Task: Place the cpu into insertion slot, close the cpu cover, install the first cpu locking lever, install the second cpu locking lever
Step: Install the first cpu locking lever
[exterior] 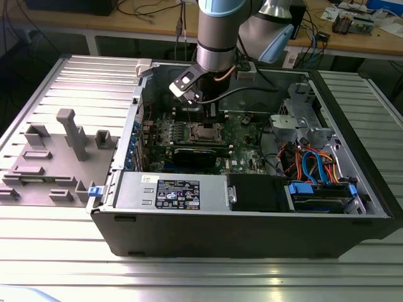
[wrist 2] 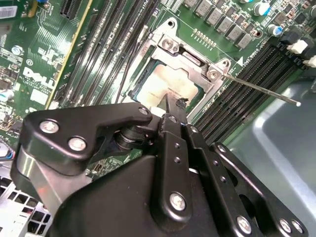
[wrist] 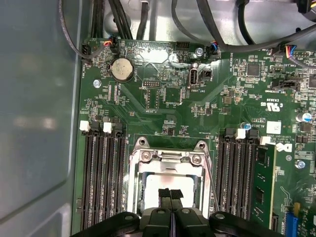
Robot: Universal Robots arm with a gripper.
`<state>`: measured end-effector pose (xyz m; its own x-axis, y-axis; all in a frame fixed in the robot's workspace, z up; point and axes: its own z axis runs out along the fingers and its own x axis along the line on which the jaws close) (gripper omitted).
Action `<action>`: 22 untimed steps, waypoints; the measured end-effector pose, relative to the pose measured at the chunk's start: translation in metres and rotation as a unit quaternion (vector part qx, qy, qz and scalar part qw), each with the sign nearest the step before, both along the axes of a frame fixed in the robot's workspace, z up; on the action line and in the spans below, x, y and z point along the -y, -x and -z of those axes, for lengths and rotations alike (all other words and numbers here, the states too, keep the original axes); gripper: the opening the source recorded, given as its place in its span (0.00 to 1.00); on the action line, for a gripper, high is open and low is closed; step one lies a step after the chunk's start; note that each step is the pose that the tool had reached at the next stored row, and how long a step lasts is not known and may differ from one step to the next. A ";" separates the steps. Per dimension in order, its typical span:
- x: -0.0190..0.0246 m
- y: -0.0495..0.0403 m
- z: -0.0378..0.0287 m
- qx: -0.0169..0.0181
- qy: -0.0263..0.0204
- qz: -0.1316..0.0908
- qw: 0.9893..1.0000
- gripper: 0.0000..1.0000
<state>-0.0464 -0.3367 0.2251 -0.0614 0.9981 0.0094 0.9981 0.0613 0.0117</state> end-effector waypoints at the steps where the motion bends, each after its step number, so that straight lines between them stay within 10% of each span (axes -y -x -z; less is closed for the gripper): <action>1: 0.0000 0.0000 -0.0010 0.000 0.000 0.000 1.000 0.11; 15: 0.0000 0.0001 -0.0015 0.000 0.001 -0.001 1.000 0.11; 22: 0.0000 0.0001 -0.0014 0.000 0.001 -0.053 0.999 0.11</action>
